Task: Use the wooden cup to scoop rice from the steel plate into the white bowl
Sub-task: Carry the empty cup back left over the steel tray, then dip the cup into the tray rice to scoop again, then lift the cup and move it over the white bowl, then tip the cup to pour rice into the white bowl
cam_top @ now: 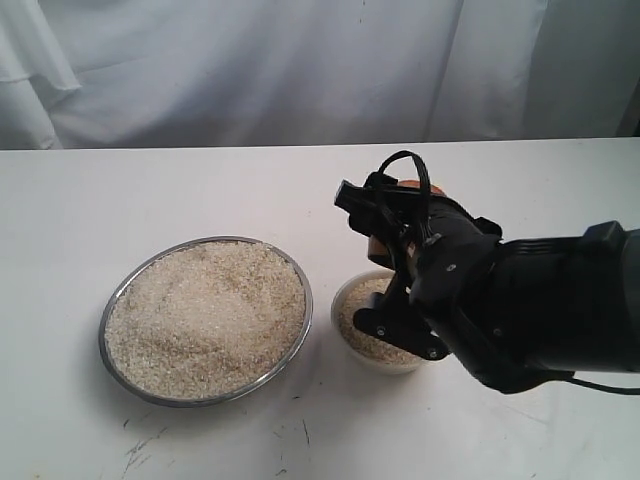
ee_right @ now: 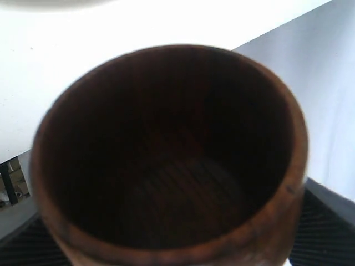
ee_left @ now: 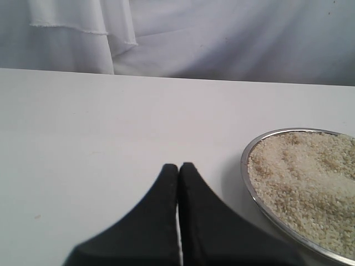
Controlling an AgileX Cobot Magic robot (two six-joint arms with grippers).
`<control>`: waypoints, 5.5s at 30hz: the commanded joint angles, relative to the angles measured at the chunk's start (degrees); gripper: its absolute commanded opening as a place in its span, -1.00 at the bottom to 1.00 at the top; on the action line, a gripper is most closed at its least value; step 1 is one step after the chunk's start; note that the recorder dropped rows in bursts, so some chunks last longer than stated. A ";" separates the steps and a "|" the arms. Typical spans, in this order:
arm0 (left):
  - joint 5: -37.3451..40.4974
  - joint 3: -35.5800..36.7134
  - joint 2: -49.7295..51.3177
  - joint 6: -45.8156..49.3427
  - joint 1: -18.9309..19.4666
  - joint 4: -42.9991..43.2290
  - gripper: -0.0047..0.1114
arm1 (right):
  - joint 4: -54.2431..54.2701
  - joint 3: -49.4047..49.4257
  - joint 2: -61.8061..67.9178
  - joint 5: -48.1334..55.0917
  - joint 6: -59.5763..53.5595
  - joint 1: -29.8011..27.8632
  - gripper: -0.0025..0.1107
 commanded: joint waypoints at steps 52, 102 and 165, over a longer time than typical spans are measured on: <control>-0.37 0.28 -0.24 0.01 -0.16 0.03 -0.92 | -0.59 -51.11 39.02 -20.93 15.23 2.63 -0.96; -0.37 0.28 -0.24 0.01 -0.16 0.03 -0.92 | 48.89 -44.43 36.47 -28.11 -3.24 2.10 -0.96; -0.37 0.28 -0.24 0.01 -0.16 0.03 -0.92 | 4.77 -5.80 2.62 -13.33 5.41 -6.93 -0.96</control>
